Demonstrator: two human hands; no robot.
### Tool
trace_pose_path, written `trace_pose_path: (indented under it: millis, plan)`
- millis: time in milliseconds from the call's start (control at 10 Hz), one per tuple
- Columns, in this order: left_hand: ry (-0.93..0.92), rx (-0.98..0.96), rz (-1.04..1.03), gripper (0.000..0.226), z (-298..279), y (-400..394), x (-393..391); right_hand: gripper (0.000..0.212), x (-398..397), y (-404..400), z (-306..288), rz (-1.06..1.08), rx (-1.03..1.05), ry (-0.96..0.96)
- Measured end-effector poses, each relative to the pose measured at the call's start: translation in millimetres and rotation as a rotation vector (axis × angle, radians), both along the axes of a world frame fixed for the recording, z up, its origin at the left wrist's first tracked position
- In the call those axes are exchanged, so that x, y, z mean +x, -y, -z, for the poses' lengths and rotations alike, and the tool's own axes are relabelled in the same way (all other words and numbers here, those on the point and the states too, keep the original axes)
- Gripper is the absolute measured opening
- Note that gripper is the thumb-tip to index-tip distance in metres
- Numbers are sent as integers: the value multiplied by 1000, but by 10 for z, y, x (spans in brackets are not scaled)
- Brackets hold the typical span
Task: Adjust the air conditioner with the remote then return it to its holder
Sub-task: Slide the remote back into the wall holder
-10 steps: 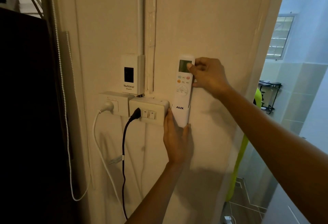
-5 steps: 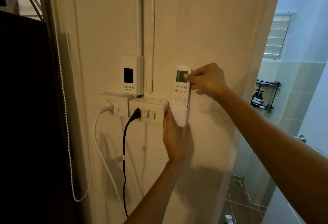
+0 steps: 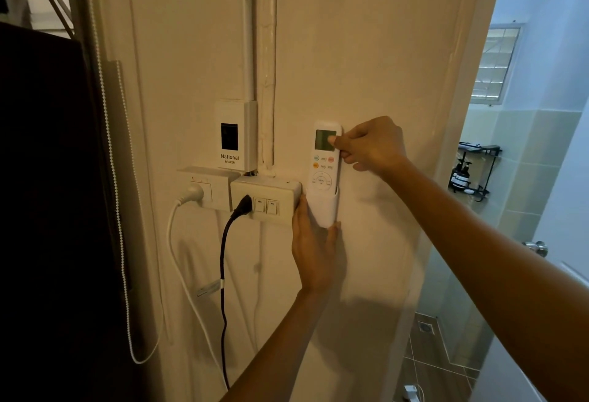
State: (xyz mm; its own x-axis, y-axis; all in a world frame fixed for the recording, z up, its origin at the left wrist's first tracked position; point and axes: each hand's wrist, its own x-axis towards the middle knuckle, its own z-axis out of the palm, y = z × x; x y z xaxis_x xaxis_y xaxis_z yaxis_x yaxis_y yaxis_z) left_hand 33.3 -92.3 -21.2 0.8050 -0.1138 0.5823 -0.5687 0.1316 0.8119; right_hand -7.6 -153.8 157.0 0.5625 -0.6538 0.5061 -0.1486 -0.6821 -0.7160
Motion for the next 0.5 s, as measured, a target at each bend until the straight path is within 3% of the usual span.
trace_pose_path:
  millis: [200,500]
  plan:
    - [-10,-4,30,77,-29,-43,-27,27,-176,-35,-66,-13,43,71]
    - [-18,45,105,80,-44,-145,-12,13,-1269,-540,-359,-229,86,737]
